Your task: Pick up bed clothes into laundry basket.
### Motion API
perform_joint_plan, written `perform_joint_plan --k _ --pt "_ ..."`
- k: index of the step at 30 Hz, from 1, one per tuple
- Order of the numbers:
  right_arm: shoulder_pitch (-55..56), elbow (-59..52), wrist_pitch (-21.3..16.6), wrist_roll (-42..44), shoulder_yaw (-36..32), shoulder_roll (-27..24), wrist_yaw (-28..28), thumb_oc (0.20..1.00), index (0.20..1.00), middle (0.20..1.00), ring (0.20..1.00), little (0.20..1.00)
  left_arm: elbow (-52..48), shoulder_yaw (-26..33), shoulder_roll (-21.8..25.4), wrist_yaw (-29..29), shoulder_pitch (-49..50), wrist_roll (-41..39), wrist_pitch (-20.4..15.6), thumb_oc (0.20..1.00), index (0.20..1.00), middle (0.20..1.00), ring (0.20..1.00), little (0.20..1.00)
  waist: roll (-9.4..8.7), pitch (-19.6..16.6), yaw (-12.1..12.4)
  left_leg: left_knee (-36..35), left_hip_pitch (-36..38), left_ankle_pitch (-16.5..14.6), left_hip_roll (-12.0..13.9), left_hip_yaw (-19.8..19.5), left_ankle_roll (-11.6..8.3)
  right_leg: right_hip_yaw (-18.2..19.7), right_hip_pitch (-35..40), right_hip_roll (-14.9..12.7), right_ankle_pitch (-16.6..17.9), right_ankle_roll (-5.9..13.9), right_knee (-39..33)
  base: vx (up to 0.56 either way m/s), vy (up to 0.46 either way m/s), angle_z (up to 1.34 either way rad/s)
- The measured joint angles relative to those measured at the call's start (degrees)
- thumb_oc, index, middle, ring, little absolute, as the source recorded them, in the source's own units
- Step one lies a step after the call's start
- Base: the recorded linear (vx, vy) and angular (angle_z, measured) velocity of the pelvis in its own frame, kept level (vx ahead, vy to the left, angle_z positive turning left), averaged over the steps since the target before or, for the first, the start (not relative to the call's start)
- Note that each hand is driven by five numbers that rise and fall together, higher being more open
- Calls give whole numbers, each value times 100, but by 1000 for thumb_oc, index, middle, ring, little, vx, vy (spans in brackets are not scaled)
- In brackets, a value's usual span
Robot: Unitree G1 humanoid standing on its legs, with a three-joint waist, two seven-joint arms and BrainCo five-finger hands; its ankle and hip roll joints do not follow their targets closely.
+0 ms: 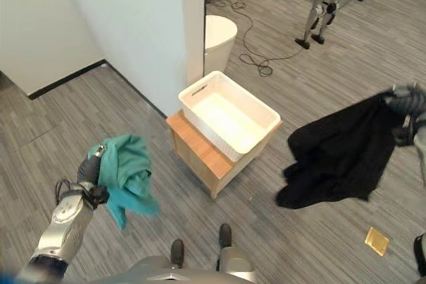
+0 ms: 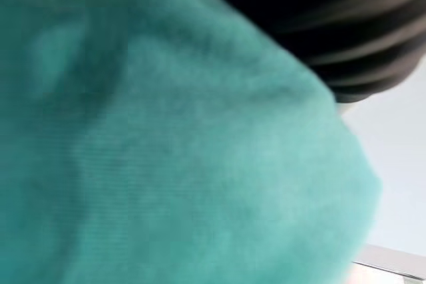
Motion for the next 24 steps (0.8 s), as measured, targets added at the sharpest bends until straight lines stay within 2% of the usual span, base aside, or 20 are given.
perform_joint_plan --k 5,7,10,13,17,24 --pt "-1861 606 -38 -509 1382 -122 -39 200 200 200 200 200 2 6 1 -44 14 0 43 200 200 200 200 200 -6 -4 88 -10 -48 9 51 -36 -64 -40 -19 50 -29 -102 -9 32 -33 6" --pt "-2749 1011 -15 -837 2130 -116 -69 200 200 200 200 200 59 -10 0 -46 58 -2 66 200 200 200 200 200 -13 -8 136 -11 -87 14 51 -89 -75 -80 -63 47 -48 -133 -21 48 -12 10" --pt "-3394 1239 -39 -1076 2603 -111 -137 200 200 200 200 200 147 -20 1 -59 115 -1 82 200 200 200 200 200 -33 -19 164 -10 -168 20 55 -99 -81 -93 -137 50 -42 -145 -17 37 -6 2" --pt "-4261 1694 -27 -1516 3431 -140 -276 200 200 200 200 200 213 -21 12 -90 227 0 102 200 200 200 200 200 -74 -75 207 -8 -259 40 70 -128 -86 -123 -204 63 -14 -184 -11 35 -11 6" --pt "-4711 1792 -19 -2173 3970 -100 -427 200 200 200 200 200 227 16 47 -86 275 3 101 200 200 200 200 200 -91 -152 226 -8 -345 55 60 -138 -96 -141 -257 49 -8 -191 -8 5 -3 1" --pt "-5178 1803 87 -2420 4359 245 -488 200 200 200 200 200 345 29 220 -17 357 3 96 200 200 200 200 200 -48 -316 254 19 -546 79 51 -211 -118 -233 -427 36 -4 -196 -6 12 0 5"
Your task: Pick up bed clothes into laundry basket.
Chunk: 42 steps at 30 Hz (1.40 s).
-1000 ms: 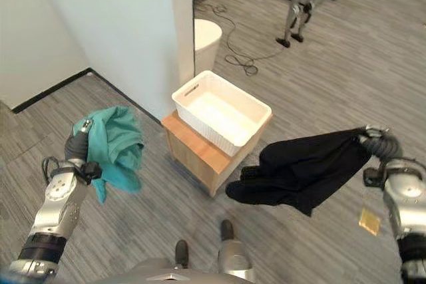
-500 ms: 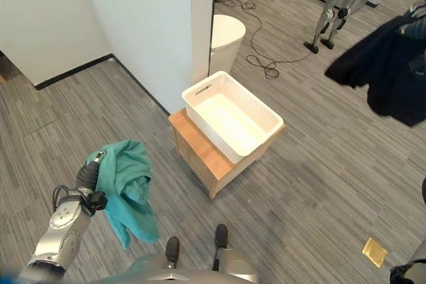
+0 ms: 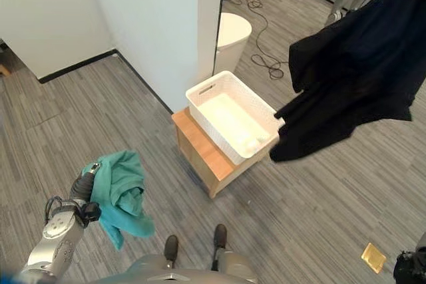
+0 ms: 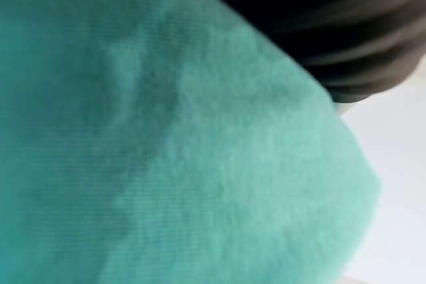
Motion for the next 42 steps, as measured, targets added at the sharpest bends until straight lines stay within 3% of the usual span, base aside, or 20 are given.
perform_joint_plan --k 13,27,37,42 --pt "-62 -13 -9 532 -63 1003 3 200 200 200 200 200 15 -53 -5 71 -30 -4 -6 200 200 200 200 200 37 -38 133 3 -234 88 30 -65 -56 -41 -230 32 52 -68 3 1 -2 2" --pt "-60 243 1 534 -85 1679 3 200 200 200 200 200 212 -84 -7 182 -107 -5 -15 200 200 200 200 200 29 -32 313 -1 -404 143 91 -118 -108 -109 -375 87 72 -95 3 -1 -5 2" --pt "7 372 45 521 -343 1755 8 200 200 200 200 200 214 -82 -4 209 -190 -6 -42 200 200 200 200 200 69 95 317 -14 -652 223 96 -225 -149 -188 -593 87 81 -111 1 -39 -11 5" --pt "15 -39 37 677 -346 1793 86 200 200 200 200 200 236 -83 -4 233 -218 -6 -54 200 200 200 200 200 240 219 309 -9 -822 252 109 -216 -168 -188 -771 106 122 -160 4 -48 -12 -1"
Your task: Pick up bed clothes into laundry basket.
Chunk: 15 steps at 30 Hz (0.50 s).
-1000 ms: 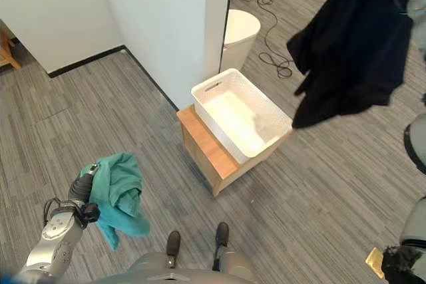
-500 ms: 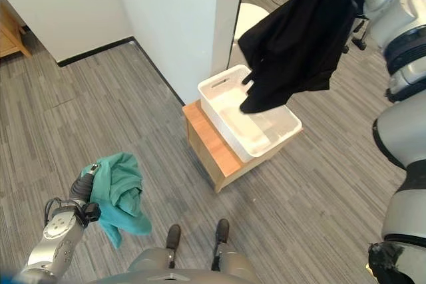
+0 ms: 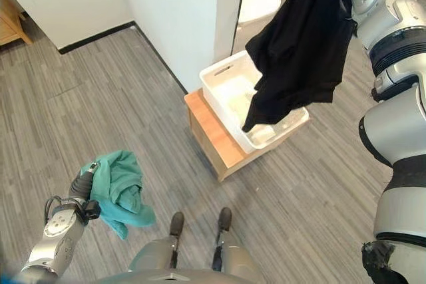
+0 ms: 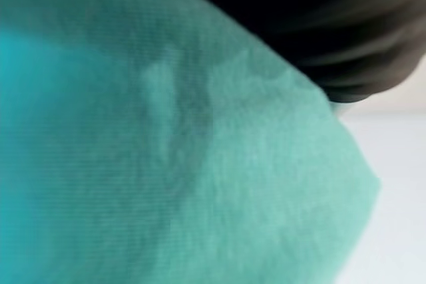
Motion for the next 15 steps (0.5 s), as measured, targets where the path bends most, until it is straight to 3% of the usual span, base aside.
perform_joint_plan --k 3,15 --pt "0 -415 -52 305 29 -1 186 200 200 200 200 200 42 -39 -1 -5 -137 -1 -11 200 200 200 200 200 99 120 -7 -4 -9 12 23 -8 -16 -15 -10 22 11 -13 0 -28 -5 0" --pt "0 -461 -167 891 82 4 501 200 200 200 200 200 73 -175 -1 -32 -514 -9 -128 200 200 200 200 200 183 501 17 -7 -202 40 69 -12 -60 -30 -202 75 32 -41 3 -40 -19 0"
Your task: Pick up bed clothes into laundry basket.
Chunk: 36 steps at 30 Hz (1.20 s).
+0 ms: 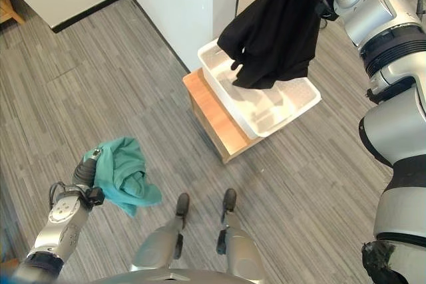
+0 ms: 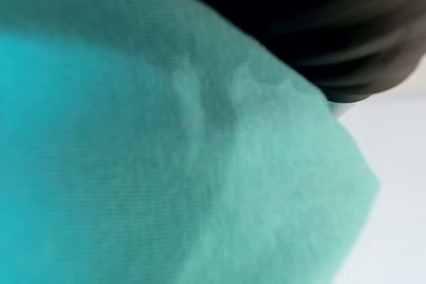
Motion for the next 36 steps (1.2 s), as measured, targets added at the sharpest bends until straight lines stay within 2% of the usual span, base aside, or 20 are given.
perform_joint_plan --k 2,3,8,13,16,17,19,20,22,24,25,26,28,31,32,33,35,36 --pt "1 66 -1 26 31 42 7 200 200 200 200 200 12 -18 -1 -10 -16 -1 0 200 200 200 200 200 0 28 -6 -1 -5 -1 6 -1 -2 -10 -5 4 0 0 0 -17 -8 0" --pt "-1 220 -1 20 69 105 61 1000 1000 1000 1000 1000 17 -18 -1 -10 -25 -4 0 200 200 200 200 200 2 33 -2 -1 -10 -1 8 -4 -3 -14 -8 6 0 0 0 -31 -17 1" --pt "-29 716 53 -82 286 180 247 1000 1000 1000 1000 1000 48 3 -1 -22 -12 -210 -10 200 200 200 200 200 1 34 58 3 -39 9 12 -28 -20 -47 -23 7 -1 0 0 -14 -8 2" --pt "-108 371 54 60 308 46 398 1000 1000 1000 1000 1000 138 22 0 -23 14 -210 -10 200 200 200 200 200 -11 40 67 3 -35 9 16 -34 -21 -53 -19 10 0 0 0 0 0 0" --pt "-363 -290 23 544 558 -190 634 1000 1000 1000 1000 1000 137 34 2 -45 8 -210 -11 200 200 200 200 200 -43 57 28 -1 -5 7 17 -19 -24 -35 4 13 1 -1 0 0 0 0" --pt "-535 -648 2 718 848 -385 716 1000 1000 1000 1000 1000 138 40 12 -65 9 -210 -11 200 200 200 200 200 -70 74 11 -1 -4 8 17 -22 -23 -31 8 13 7 -9 1 0 0 0" --pt "-762 -994 -44 937 970 -534 816 1000 1000 1000 1000 1000 141 23 23 -107 -77 -209 -6 200 200 200 200 200 -160 112 -68 0 23 8 16 -11 -23 -6 28 14 8 -11 0 0 0 0" --pt "-863 -1347 -55 997 1125 -815 869 1000 1000 1000 1000 1000 164 18 35 -158 -138 -208 -2 200 200 200 200 200 -184 125 -47 0 24 16 11 -16 -31 -11 36 11 12 -16 2 0 0 0" --pt "-949 -1559 -87 1072 1190 -887 884 1000 1000 1000 1000 1000 208 22 83 -165 -225 -208 3 200 200 200 200 200 -241 142 -117 -6 112 16 12 2 -32 4 104 11 12 -16 0 0 4 -2" --pt "-987 -2220 -89 1116 1244 -1250 889 1000 1000 1000 1000 1000 235 18 181 -169 -437 -204 8 200 200 200 200 200 -243 143 -136 -10 210 15 10 8 -32 14 182 12 12 -15 -2 0 0 0" --pt "-885 -2988 -74 1207 1099 -1600 867 1000 1000 1000 1000 1000 176 -1 337 -171 -492 -193 12 200 200 200 200 200 -256 153 -154 -15 244 15 12 20 -32 44 220 16 9 -14 1 43 14 -8" --pt "-872 -3295 -251 1314 1019 -1637 863 1000 1000 1000 1000 1000 161 53 517 -167 -508 -192 -18 200 200 200 200 200 -263 153 -180 -15 279 14 15 53 -33 56 249 17 11 -15 1 53 12 -14" --pt "-402 -4348 -397 1467 330 -1959 810 1000 1000 1000 1000 1000 -56 106 869 -157 -707 -182 11 200 200 200 200 200 -265 152 -271 -18 425 -7 14 132 -56 135 356 19 10 -13 -1 57 15 -15" --pt "1409 -5508 -668 1657 -1765 -2151 711 1000 1000 1000 1000 1000 -485 315 1311 -142 -985 -170 4 200 200 200 200 200 -264 134 -418 -20 625 -28 -1 174 -52 188 538 2 -3 -1 1 52 30 -6" --pt "2617 -5924 -798 1795 -2964 -2161 613 1000 1000 1000 1000 1000 -837 412 1505 -126 -1081 -161 -66 200 200 200 200 200 -271 104 -469 -21 686 -54 -6 187 -47 204 595 -4 -18 18 0 53 25 -2" --pt "3939 -6218 -835 1832 -4261 -1968 610 1000 1000 1000 1000 1000 -1126 413 1887 -137 -1208 -132 -60 200 200 200 200 200 -286 66 -565 -20 732 -59 -13 227 -22 215 642 -17 -67 57 2 47 39 -2" --pt "6020 -6392 -889 1898 -5953 -1532 538 1000 1000 1000 1000 1000 -1279 490 2418 -138 -1565 -97 -118 200 200 200 200 200 -248 -8 -703 -20 818 -77 -40 317 -7 309 688 -36 -65 59 1 33 30 -20" --pt "7187 -6394 -717 1888 -6618 -1467 488 1000 1000 1000 1000 1000 -1234 582 2660 -106 -1761 -96 -174 200 200 200 200 200 -117 -94 -788 -27 838 -153 -67 413 4 397 706 -65 -52 71 2 44 27 -42"
